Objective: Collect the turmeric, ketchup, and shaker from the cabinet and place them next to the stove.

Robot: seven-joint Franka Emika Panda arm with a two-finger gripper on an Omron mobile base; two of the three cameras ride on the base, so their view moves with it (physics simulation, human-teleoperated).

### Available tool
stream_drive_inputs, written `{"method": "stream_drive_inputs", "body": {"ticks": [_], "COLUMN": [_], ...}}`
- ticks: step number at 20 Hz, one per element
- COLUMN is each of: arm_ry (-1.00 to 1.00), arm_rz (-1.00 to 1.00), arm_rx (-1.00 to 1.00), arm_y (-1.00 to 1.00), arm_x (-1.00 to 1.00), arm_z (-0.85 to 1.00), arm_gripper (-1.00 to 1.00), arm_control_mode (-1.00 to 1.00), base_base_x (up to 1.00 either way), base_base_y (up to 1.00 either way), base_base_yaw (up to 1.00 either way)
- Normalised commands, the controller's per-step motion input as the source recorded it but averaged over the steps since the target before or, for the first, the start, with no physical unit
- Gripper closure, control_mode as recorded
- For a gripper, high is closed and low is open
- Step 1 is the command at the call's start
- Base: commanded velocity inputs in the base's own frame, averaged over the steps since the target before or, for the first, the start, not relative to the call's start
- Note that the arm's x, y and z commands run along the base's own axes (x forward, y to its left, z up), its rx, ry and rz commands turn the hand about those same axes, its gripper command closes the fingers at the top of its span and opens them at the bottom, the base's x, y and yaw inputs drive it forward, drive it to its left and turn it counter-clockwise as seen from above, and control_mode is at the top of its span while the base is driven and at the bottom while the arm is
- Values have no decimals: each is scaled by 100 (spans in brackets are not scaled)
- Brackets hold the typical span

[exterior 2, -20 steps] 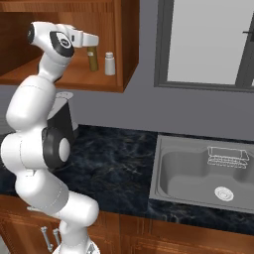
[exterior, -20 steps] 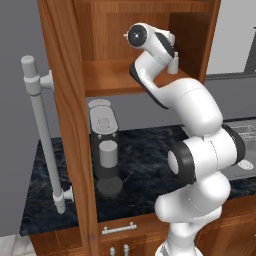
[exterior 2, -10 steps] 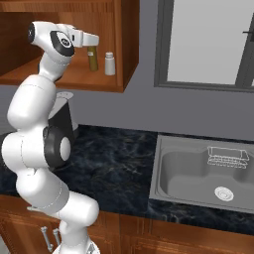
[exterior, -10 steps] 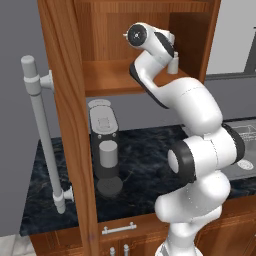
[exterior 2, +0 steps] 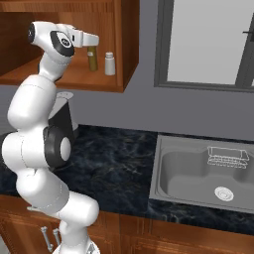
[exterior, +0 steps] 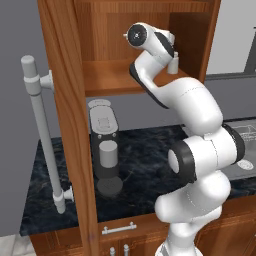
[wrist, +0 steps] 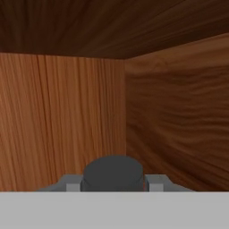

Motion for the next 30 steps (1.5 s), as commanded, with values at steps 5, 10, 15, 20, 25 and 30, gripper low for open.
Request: {"method": "stream_drive_inputs", "body": {"ticks": [5,10,15,20,25,30], "arm_ry": [0,-6,-8,0,6,9], "arm_rz": [0,0,0,0,0,0], "arm_rx": [0,0,0,0,0,0], "arm_y": [0,0,0,25,26,8], "arm_x": [-1,-26,-53,-66,-67,-67], "arm_z": [-10,-5,0,0,0,0], "arm_gripper": [100,100,100,100,100,100], "arm_control_mode": [-100,-100,-100,-100,-100,-100], "base_base_x": [0,0,0,0,0,0], "base_base_y": [0,0,0,0,0,0], "base_base_yaw": [0,0,0,0,0,0]}}
